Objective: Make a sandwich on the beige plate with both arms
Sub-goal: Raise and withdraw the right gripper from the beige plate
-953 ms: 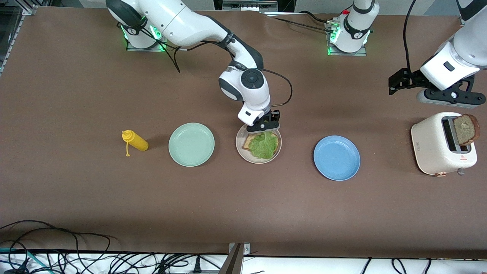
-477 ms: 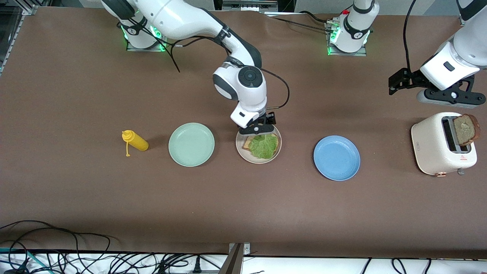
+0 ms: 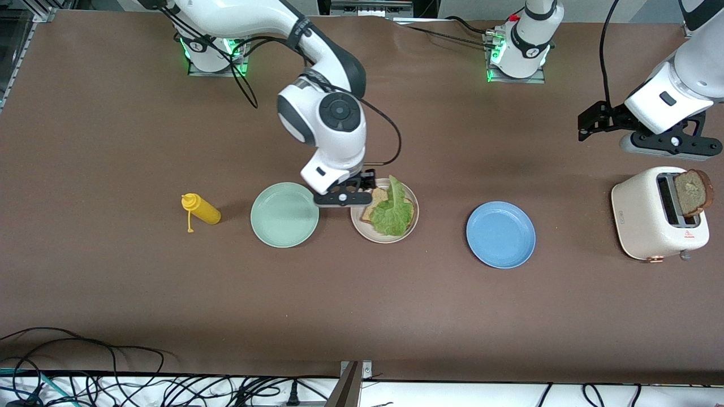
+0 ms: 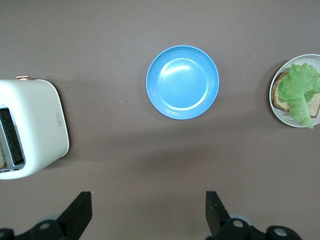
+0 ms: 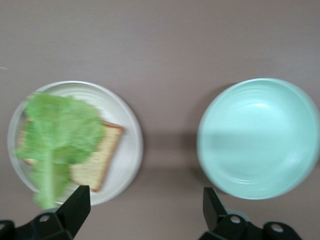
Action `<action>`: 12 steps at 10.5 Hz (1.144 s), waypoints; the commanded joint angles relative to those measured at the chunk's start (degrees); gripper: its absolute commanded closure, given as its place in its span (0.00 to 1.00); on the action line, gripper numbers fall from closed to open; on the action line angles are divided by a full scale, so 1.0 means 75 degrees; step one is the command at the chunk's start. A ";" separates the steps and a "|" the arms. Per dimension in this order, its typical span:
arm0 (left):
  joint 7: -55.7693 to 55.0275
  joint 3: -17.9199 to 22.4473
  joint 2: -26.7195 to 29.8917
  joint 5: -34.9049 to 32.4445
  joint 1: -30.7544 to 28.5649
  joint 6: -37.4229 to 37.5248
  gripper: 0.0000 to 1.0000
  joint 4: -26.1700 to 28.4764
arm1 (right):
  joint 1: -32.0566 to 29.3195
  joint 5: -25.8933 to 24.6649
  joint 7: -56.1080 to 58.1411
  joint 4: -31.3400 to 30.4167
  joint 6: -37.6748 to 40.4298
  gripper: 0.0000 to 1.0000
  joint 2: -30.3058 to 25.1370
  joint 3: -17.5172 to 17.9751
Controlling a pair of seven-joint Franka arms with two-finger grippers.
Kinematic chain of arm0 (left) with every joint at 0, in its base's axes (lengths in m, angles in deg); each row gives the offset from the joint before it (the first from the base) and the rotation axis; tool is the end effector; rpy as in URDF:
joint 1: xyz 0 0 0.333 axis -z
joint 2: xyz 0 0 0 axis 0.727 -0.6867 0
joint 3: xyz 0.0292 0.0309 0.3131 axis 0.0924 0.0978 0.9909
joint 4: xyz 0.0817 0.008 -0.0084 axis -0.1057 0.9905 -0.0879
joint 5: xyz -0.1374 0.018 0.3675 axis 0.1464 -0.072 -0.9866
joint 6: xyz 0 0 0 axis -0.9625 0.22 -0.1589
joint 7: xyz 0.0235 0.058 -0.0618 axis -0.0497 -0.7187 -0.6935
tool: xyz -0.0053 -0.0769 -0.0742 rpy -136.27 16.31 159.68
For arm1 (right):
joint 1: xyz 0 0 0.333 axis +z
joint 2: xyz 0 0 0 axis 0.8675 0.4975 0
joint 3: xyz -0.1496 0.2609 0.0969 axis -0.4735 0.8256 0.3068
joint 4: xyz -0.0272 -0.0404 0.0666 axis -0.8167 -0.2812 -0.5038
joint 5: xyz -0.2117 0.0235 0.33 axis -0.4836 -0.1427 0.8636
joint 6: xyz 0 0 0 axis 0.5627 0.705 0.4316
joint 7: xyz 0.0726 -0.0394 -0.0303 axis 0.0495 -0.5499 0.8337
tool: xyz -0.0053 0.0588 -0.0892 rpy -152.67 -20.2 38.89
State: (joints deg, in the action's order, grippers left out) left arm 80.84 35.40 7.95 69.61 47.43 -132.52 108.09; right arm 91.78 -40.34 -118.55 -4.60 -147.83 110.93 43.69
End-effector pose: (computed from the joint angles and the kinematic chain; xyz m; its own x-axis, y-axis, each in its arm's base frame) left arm 0.5459 -0.0576 0.5904 0.9886 -0.1253 -0.0835 -0.1269 -0.9918 -0.0145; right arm 0.5668 0.4652 0.3607 0.9980 0.0616 0.0129 0.0606 -0.9959 0.0670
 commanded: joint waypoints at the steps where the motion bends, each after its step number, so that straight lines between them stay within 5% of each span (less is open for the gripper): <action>1: 0.0049 0.0064 0.0053 0.0145 0.0046 0.0035 0.00 0.0003 | -0.0813 0.0478 0.1199 -0.0234 0.0893 0.00 -0.0822 0.0030; 4: 0.0037 0.0064 0.0053 0.0145 0.0046 0.0034 0.00 -0.0009 | -0.1553 0.0503 0.1729 -0.0269 0.1610 0.00 -0.1432 -0.0005; 9: 0.0037 0.0053 0.0053 0.0145 0.0046 0.0046 0.00 0.0003 | -0.1590 0.0515 0.1799 -0.0621 0.2337 0.00 -0.2324 -0.1175; 12: 0.0037 0.0053 0.0053 0.0145 0.0047 0.0034 0.00 -0.0009 | -0.1904 0.0526 0.1636 -0.0575 0.2479 0.00 -0.2617 -0.1318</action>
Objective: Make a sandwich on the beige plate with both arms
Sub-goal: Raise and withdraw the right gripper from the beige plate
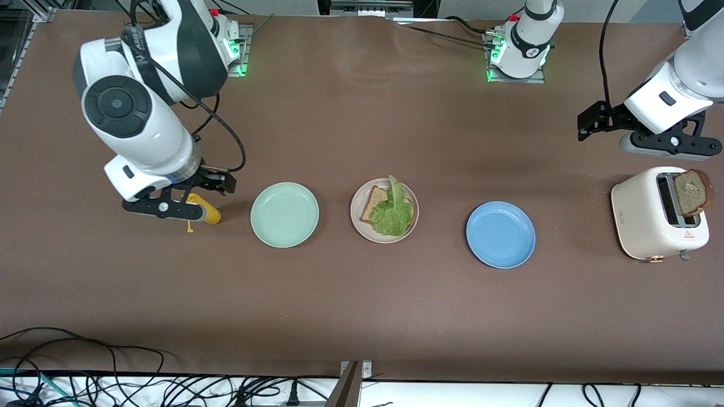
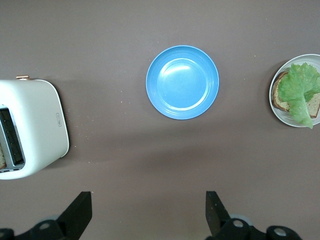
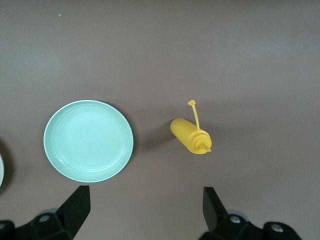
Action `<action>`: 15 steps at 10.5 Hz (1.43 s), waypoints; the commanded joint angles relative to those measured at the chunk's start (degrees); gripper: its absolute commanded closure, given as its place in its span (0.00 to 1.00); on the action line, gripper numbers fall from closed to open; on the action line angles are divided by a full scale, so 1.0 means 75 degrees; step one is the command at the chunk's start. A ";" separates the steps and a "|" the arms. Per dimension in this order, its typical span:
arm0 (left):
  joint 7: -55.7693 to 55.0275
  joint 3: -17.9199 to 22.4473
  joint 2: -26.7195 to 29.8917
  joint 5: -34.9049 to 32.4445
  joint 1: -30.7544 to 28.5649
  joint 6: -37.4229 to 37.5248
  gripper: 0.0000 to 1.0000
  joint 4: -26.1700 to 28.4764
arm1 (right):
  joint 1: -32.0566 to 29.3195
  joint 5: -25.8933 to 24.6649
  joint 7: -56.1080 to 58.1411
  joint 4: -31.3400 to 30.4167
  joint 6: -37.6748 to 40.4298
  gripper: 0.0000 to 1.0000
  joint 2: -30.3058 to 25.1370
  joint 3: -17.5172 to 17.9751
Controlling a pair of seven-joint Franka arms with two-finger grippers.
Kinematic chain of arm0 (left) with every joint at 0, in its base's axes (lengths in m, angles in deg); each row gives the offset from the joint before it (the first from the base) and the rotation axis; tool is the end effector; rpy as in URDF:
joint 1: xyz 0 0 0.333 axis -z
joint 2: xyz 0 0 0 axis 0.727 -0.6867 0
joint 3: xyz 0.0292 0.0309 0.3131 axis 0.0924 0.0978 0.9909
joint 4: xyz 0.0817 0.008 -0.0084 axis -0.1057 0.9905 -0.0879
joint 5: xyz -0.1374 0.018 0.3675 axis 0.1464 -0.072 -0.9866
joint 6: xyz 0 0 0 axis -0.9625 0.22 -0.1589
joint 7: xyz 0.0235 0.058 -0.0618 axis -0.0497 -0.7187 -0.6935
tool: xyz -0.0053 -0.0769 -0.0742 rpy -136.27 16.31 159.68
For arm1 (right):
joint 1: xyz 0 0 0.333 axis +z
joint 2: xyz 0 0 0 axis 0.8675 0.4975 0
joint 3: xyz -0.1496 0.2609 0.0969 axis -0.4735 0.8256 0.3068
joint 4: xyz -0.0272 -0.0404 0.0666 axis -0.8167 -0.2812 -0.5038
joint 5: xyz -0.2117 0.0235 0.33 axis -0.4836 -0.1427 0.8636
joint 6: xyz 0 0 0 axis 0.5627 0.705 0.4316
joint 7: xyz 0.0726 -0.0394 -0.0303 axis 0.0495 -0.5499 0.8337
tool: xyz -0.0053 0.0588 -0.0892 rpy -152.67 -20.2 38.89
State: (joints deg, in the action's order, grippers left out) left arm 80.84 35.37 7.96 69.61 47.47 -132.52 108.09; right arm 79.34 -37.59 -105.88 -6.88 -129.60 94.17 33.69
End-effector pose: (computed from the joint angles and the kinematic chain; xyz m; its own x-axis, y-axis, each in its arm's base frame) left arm 0.5458 -0.0583 0.5905 0.9885 -0.1265 -0.0834 -0.1281 -0.9917 -0.0145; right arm 0.6250 0.2177 0.5162 0.9912 -0.1287 -0.0324 -0.1211 -0.9770 0.1754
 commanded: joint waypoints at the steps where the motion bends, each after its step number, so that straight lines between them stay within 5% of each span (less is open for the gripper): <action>1: 0.0037 0.0056 0.0053 0.0145 0.0052 0.0035 0.00 -0.0009 | -0.0700 0.0206 -0.0020 -0.0305 -0.0044 0.00 -0.0580 0.0039; 3: 0.0037 0.0056 0.0053 0.0133 0.0052 0.0035 0.00 -0.0009 | -0.1393 0.0930 0.0144 -0.0573 0.0060 0.00 -0.0873 0.0027; 6: 0.0049 0.0056 0.0053 0.0133 0.0052 0.0035 0.00 -0.0009 | -0.1876 0.0933 0.0494 -0.0856 0.0001 0.00 -0.1343 0.0201; 9: 0.0037 0.0033 0.0041 0.0121 0.0052 0.0058 0.00 -0.0032 | -0.2871 0.0922 0.1490 -0.2035 -0.0686 0.00 -0.2055 0.1069; 11: 0.0037 0.0021 0.0006 0.0121 0.0052 0.0058 0.00 -0.0091 | -0.3106 0.0922 0.2228 -0.2636 -0.1041 0.00 -0.2549 0.1163; 15: 0.0037 0.0033 -0.0041 0.0121 0.0052 0.0058 0.00 -0.0138 | -0.3446 0.0945 0.2910 -0.2603 -0.0994 0.00 -0.2411 0.1269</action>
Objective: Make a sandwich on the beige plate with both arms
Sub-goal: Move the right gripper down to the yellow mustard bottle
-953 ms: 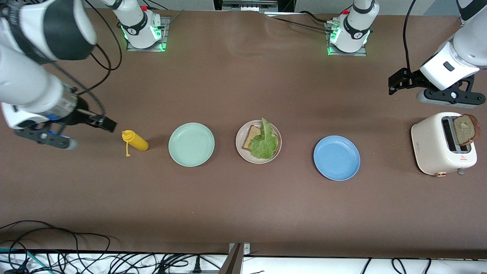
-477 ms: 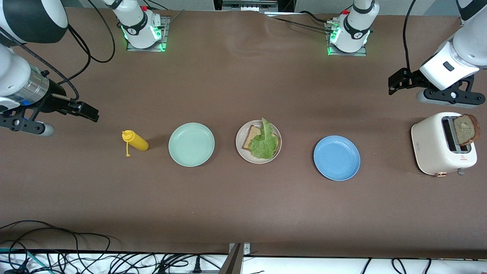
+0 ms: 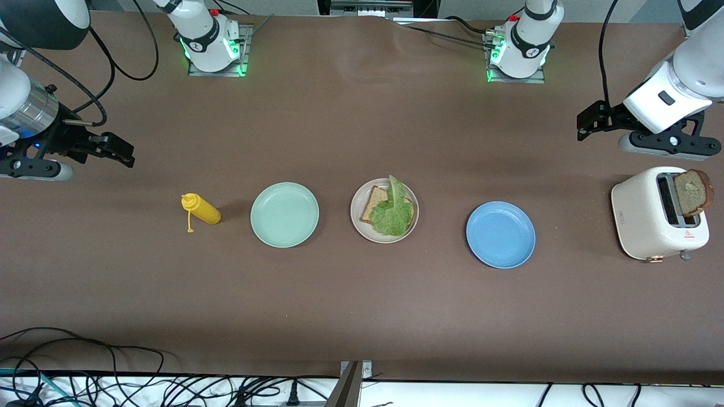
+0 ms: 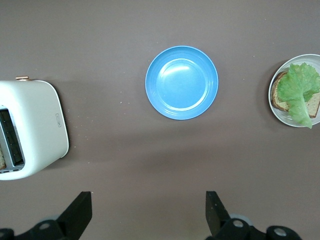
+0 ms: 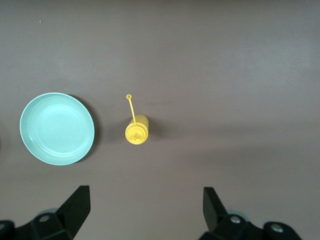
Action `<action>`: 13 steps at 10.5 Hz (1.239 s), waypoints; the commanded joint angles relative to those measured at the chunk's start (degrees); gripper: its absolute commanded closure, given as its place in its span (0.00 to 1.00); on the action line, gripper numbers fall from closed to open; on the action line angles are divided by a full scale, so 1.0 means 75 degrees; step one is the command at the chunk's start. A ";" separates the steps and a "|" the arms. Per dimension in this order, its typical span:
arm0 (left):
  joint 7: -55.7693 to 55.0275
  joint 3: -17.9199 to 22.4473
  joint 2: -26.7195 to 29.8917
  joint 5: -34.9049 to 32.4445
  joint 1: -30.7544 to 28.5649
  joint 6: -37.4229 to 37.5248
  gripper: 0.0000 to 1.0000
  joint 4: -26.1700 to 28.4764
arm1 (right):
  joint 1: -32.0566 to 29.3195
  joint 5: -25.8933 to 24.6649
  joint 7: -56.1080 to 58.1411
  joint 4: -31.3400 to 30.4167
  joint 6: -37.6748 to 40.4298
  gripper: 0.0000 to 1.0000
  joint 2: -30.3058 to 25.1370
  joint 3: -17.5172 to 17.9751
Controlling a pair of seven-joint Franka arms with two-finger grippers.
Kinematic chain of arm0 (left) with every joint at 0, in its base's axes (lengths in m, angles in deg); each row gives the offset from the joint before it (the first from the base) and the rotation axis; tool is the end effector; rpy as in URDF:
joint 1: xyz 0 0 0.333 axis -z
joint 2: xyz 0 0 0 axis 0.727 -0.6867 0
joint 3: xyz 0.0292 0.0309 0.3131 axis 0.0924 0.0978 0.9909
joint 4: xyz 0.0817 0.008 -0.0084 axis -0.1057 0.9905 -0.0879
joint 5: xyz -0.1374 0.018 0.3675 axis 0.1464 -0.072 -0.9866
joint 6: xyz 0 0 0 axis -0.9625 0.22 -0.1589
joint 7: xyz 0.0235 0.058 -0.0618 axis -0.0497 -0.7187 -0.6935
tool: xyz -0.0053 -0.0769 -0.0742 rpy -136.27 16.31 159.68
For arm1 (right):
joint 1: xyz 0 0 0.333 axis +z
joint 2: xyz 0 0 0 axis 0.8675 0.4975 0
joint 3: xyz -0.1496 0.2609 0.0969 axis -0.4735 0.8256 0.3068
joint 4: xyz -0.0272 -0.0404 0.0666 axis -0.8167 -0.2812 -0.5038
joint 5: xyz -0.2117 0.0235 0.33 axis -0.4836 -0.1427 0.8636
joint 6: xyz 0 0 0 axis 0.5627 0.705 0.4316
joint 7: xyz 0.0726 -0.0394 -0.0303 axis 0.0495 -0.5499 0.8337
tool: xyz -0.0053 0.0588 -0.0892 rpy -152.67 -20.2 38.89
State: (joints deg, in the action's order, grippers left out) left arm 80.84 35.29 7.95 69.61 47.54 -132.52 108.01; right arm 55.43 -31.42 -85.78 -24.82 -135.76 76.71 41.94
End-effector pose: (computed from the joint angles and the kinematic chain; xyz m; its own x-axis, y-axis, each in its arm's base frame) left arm 0.5457 -0.0597 0.5910 0.9882 -0.1291 -0.0821 -0.1307 -0.9913 -0.0145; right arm 0.5833 0.0457 0.5669 0.9986 -0.0520 -0.0079 -0.0517 -0.9982 0.0310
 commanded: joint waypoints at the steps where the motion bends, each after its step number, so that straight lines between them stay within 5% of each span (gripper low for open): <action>1: 0.0060 0.0044 -0.0041 0.0121 0.0043 0.0058 0.00 -0.0139 | -0.0456 0.0123 0.0404 -0.0176 -0.0162 0.00 -0.0060 0.0170; 10: 0.0037 0.0090 -0.0146 0.0121 0.0020 0.0058 0.00 -0.0232 | -0.0716 0.0053 0.0617 -0.0152 -0.0044 0.00 -0.0071 0.0088; 13: 0.0154 0.0090 -0.0589 0.0109 -0.0786 0.0035 0.00 -0.0442 | -0.0646 0.0123 0.1001 -0.0373 0.0096 0.00 0.0327 0.0135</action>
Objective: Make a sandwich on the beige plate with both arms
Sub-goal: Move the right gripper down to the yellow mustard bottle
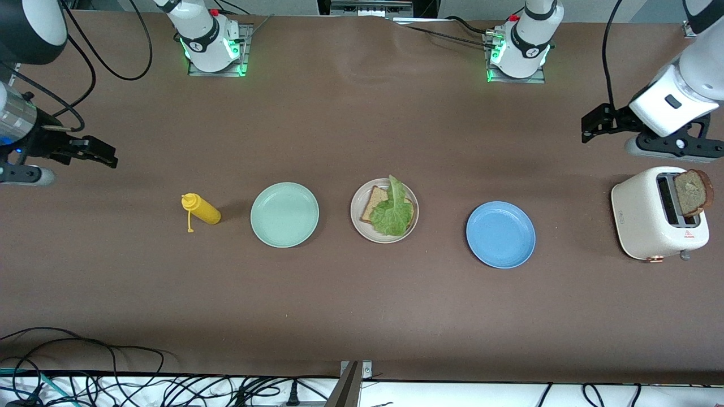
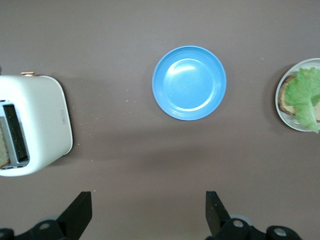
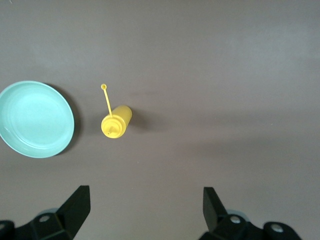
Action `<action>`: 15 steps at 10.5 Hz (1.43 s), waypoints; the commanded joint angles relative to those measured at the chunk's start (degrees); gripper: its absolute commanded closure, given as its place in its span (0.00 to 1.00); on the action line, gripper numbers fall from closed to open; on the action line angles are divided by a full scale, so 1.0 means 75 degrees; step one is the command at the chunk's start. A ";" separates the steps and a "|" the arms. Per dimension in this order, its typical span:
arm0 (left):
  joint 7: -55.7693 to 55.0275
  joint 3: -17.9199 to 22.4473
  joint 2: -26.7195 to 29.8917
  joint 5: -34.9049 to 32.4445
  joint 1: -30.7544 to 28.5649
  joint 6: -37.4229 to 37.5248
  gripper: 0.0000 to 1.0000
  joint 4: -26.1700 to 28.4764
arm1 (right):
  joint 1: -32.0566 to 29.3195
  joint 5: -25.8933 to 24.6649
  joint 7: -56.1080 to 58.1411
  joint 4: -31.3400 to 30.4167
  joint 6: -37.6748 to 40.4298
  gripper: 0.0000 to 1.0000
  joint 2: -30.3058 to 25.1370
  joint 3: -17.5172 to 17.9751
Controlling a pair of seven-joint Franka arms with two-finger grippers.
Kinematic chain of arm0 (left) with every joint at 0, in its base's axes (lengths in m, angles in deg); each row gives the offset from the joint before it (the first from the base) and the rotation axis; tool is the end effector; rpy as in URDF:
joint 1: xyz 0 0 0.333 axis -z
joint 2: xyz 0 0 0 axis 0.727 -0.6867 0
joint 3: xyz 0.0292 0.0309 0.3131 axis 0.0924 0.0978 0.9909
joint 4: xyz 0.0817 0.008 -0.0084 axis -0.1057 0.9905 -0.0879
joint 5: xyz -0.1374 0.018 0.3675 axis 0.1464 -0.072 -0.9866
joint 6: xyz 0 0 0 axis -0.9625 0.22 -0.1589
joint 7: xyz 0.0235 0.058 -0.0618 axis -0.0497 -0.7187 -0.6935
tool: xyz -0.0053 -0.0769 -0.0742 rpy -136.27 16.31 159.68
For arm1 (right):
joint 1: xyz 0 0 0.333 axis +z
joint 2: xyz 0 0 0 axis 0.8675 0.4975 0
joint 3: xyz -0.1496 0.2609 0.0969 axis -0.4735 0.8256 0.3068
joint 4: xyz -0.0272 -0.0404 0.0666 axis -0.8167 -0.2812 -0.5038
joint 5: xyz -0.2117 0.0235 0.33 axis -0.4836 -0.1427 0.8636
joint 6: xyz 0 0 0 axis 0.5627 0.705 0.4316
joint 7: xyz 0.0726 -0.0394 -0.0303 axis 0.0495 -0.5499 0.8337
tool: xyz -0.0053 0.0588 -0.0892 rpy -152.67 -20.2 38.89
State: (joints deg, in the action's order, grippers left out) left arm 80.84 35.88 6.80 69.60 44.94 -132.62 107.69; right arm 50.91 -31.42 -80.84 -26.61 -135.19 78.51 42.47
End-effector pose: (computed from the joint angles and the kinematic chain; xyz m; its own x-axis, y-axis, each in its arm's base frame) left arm 0.5539 -0.0291 0.5828 0.9927 -0.0740 -0.0947 -0.0755 -0.9971 -0.0127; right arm 0.5878 0.0038 0.5332 0.9960 -0.0350 -0.0827 -0.0328 -0.9991 0.0278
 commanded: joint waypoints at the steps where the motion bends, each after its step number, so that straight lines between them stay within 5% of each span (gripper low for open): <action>1: 0.0154 0.0001 -0.0612 0.0110 -0.0709 0.0048 0.00 -0.0518 | -0.0008 0.0122 0.1042 -0.0287 -0.0108 0.00 0.0088 0.0134; 5: 0.0072 -0.0093 -0.0649 0.0110 -0.0595 0.0048 0.00 -0.0636 | 0.0262 0.0216 0.3375 -0.1598 -0.1780 0.00 -0.0053 0.0193; 8: 0.0014 -0.0396 -0.0590 0.0098 -0.0407 0.0141 0.00 -0.0648 | 0.0192 0.1000 0.5776 -0.2816 -0.3199 0.00 -0.0240 0.0135; 15: -0.0151 -0.0538 -0.0578 0.0028 -0.0407 0.0400 0.00 -0.0671 | -0.0218 0.3329 1.0267 -0.3616 -0.3589 0.00 0.0156 -0.0743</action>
State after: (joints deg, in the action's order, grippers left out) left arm 80.14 31.86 2.26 69.61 41.94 -130.84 103.59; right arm 49.87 -10.56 -9.34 -52.13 -160.76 79.30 37.60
